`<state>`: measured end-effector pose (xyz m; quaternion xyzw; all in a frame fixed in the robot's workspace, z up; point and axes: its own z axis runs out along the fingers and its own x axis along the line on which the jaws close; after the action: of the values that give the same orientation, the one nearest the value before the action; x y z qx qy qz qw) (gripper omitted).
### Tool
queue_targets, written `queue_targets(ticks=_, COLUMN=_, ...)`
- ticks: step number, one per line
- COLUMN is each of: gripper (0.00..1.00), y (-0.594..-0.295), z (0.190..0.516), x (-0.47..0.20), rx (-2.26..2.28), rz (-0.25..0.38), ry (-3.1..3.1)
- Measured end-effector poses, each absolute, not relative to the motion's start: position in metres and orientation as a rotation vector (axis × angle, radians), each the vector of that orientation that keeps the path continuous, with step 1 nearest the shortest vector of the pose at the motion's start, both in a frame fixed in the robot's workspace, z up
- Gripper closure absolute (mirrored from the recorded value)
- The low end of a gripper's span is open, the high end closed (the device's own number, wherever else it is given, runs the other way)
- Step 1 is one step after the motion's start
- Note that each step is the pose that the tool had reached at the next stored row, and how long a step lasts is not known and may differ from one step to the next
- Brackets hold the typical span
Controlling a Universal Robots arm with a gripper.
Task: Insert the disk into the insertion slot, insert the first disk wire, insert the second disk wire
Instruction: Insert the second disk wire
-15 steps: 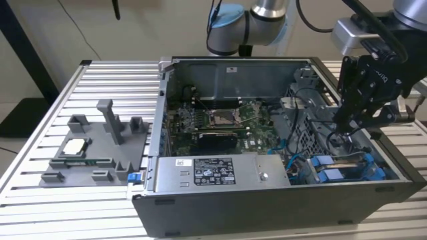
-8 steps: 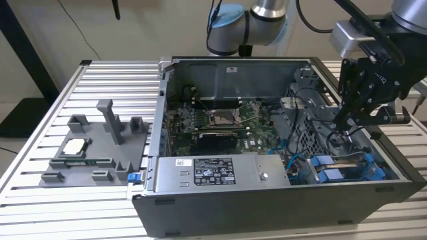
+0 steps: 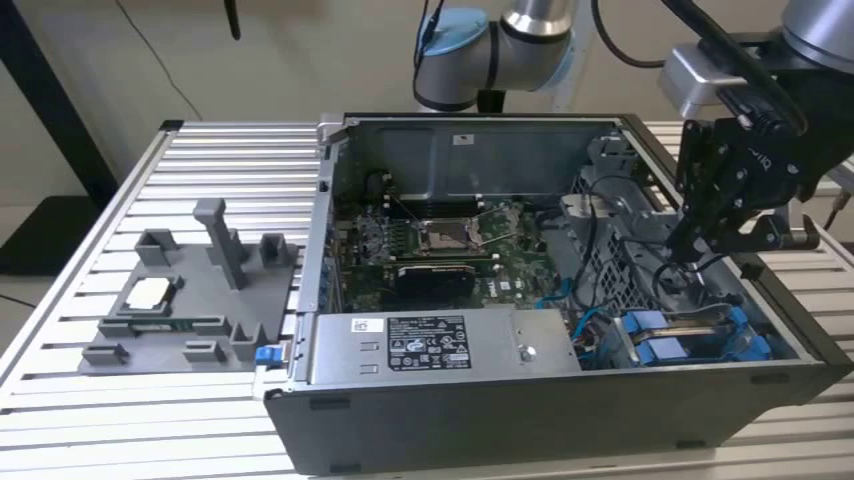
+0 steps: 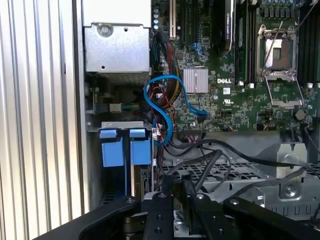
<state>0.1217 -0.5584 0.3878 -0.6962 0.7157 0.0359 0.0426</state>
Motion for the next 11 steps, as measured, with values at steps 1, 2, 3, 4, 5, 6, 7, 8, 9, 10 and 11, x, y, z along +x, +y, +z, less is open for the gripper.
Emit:
queue_targets(ticks=1, gripper=0.81, y=-0.5586, z=0.3874, x=0.1221, rx=-2.130, rz=0.110, ry=2.189)
queue_targets(ticks=2, gripper=0.81, y=-0.5588, z=0.3870, x=0.1226, rx=-2.130, rz=0.109, ry=2.190)
queue_targets(ticks=3, gripper=0.81, y=-0.5591, z=0.3864, x=0.1231, rx=-2.130, rz=0.110, ry=2.189)
queue_targets(ticks=4, gripper=0.81, y=-0.5595, z=0.3857, x=0.1237, rx=-2.130, rz=0.110, ry=2.189)
queue_targets(ticks=5, gripper=0.81, y=-0.5600, z=0.3851, x=0.1242, rx=-2.130, rz=0.110, ry=2.189)
queue_targets(ticks=6, gripper=0.81, y=-0.5605, z=0.3845, x=0.1248, rx=-2.130, rz=0.110, ry=2.189)
queue_targets(ticks=7, gripper=0.81, y=-0.5611, z=0.3839, x=0.1253, rx=-2.130, rz=0.110, ry=2.189)
queue_targets(ticks=8, gripper=0.81, y=-0.5617, z=0.3833, x=0.1258, rx=-2.130, rz=0.110, ry=2.189)
queue_targets(ticks=9, gripper=0.81, y=-0.5623, z=0.3826, x=0.1264, rx=-2.130, rz=0.110, ry=2.189)
queue_targets(ticks=10, gripper=0.81, y=-0.5630, z=0.3820, x=0.1269, rx=-2.130, rz=0.110, ry=2.189)
queue_targets(ticks=11, gripper=0.81, y=-0.5634, z=0.3816, x=0.1274, rx=-2.130, rz=0.110, ry=2.189)
